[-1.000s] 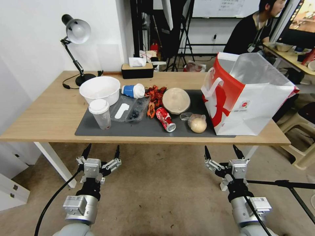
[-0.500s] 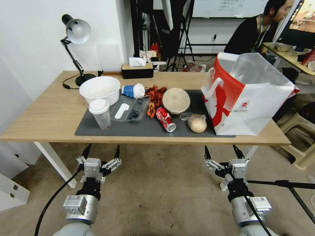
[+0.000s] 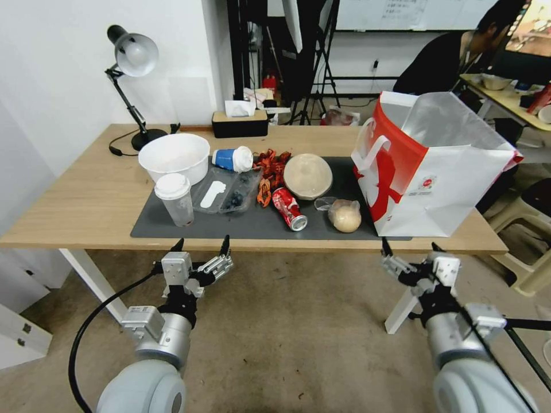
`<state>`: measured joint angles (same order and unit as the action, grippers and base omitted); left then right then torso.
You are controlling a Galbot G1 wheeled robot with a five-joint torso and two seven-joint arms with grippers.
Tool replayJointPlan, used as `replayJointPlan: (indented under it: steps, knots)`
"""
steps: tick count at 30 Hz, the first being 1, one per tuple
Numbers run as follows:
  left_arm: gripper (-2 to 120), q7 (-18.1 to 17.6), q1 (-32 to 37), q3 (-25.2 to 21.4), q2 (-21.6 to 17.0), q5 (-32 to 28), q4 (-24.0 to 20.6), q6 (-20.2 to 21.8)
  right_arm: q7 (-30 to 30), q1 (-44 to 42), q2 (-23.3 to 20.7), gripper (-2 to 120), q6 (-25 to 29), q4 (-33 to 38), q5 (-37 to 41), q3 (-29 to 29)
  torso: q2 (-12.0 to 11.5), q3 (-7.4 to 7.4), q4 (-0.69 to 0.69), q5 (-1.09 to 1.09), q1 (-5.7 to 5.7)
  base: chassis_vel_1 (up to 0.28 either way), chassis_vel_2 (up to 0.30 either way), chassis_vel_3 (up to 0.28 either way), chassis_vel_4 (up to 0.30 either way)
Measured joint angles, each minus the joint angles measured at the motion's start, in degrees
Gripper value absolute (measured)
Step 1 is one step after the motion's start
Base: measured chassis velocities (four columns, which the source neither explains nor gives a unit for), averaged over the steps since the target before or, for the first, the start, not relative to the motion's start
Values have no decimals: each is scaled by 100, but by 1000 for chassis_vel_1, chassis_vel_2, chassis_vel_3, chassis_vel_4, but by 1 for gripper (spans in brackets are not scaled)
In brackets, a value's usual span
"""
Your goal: Pick up the trash from the table and place it into the takeout bag.
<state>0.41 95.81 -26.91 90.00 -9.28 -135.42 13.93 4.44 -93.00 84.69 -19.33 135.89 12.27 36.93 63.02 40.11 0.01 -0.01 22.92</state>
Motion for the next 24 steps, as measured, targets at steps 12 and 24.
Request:
replayJointPlan:
  steps: [12,24]
  knots:
    - [100,111,-118,-27,-45,31,200,-161,69,502,-545,100,488,-436,532,-553,0,0,-1,0,0,0,0,0,0]
    - [100,128,-54,-64,6,86,253,-306,521,1618,-1076,100,298,-1590,1085,-1284,0,-1,-1,0,0,0,0,0,0]
